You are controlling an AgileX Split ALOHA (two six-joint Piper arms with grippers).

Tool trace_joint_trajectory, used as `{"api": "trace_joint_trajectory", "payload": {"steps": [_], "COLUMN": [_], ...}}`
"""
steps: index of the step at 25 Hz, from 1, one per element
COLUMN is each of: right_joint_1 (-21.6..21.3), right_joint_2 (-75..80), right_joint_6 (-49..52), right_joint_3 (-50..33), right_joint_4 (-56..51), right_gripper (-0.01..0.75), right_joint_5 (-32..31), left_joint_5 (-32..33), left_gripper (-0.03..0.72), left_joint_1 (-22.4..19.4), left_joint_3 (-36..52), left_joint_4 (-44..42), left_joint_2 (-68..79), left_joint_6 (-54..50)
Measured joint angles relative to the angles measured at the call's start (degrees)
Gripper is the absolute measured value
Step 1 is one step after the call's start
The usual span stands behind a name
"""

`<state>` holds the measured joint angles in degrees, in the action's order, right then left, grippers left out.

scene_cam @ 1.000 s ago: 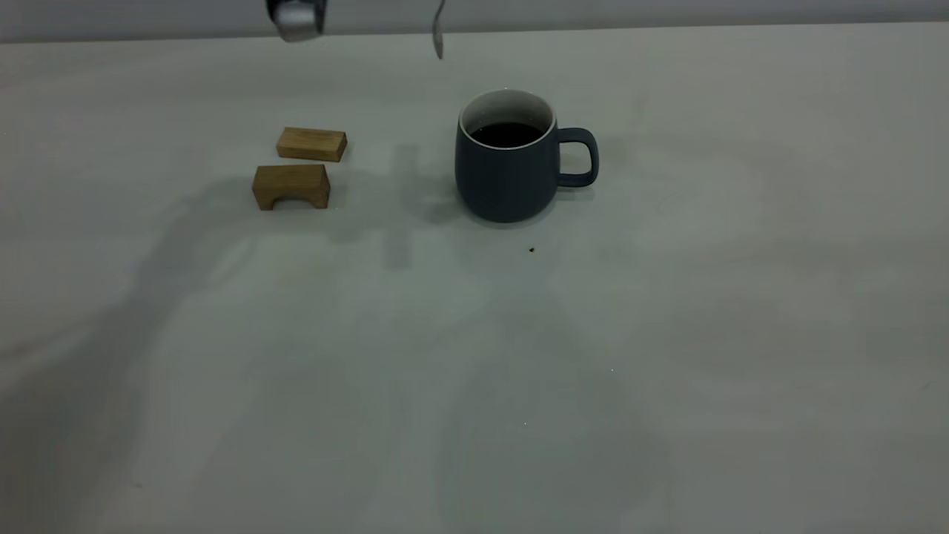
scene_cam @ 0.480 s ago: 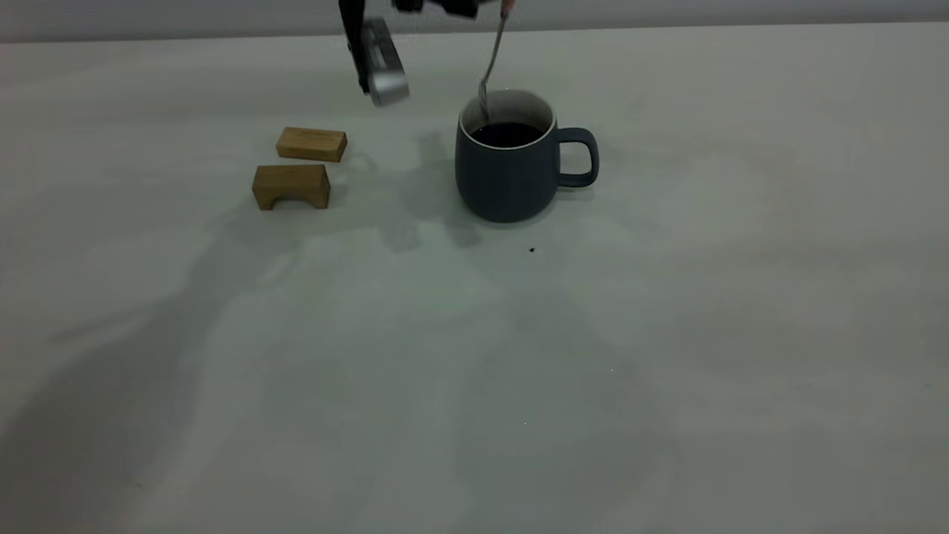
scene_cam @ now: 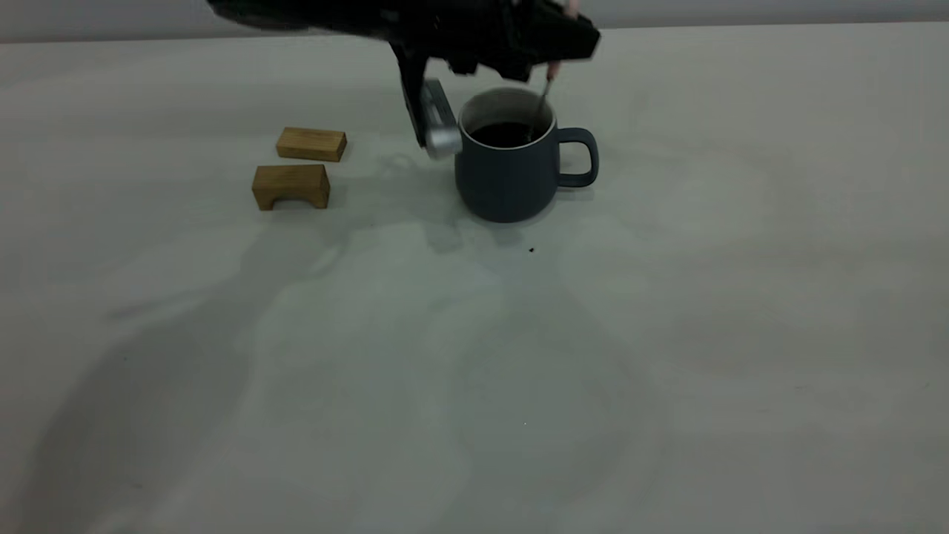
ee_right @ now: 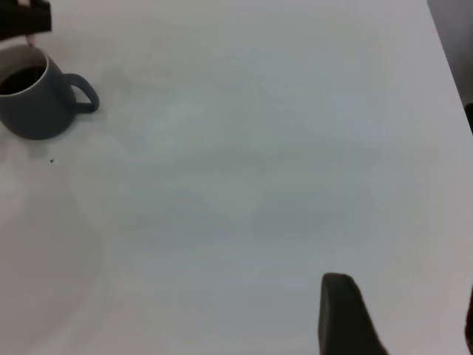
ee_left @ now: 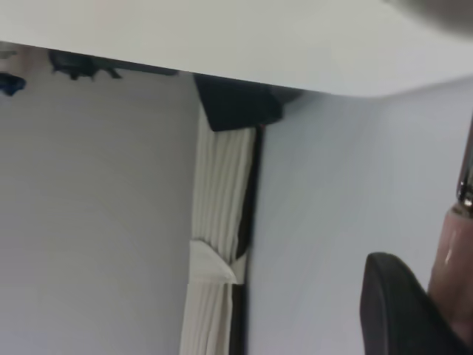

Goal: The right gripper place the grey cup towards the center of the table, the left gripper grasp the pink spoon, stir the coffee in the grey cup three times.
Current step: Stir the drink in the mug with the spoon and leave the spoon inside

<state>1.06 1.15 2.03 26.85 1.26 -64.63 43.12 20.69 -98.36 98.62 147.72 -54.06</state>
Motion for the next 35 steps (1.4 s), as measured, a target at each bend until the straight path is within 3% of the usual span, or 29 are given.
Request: {"api": "trace_joint_trajectory", "payload": {"steps": [7,12,20,27,35], "right_joint_1": [0.0,0.0,0.0,0.0,0.0], "right_joint_2": [0.0,0.0,0.0,0.0,0.0], "right_joint_6": [0.0,0.0,0.0,0.0,0.0], "right_joint_3": [0.0,0.0,0.0,0.0,0.0], "right_joint_4": [0.0,0.0,0.0,0.0,0.0], "right_gripper": [0.429,0.429,0.429,0.429,0.429], "right_joint_5": [0.0,0.0,0.0,0.0,0.0], "left_joint_5": [1.76,-0.75,-2.57,4.75,8.13], "left_gripper": [0.134,0.134,0.134,0.134,0.134], "left_joint_1": [-2.16,-4.42,-2.63,-1.88,-5.52], "left_joint_3": [0.0,0.0,-2.09,-2.09,-2.09], "left_joint_4": [-3.54,-3.98,0.11,-2.0,-10.33], "left_joint_2": [0.31,0.31,0.7,0.93,0.93], "left_joint_6": [-0.59,-0.62,-0.29,-0.29,-4.96]}}
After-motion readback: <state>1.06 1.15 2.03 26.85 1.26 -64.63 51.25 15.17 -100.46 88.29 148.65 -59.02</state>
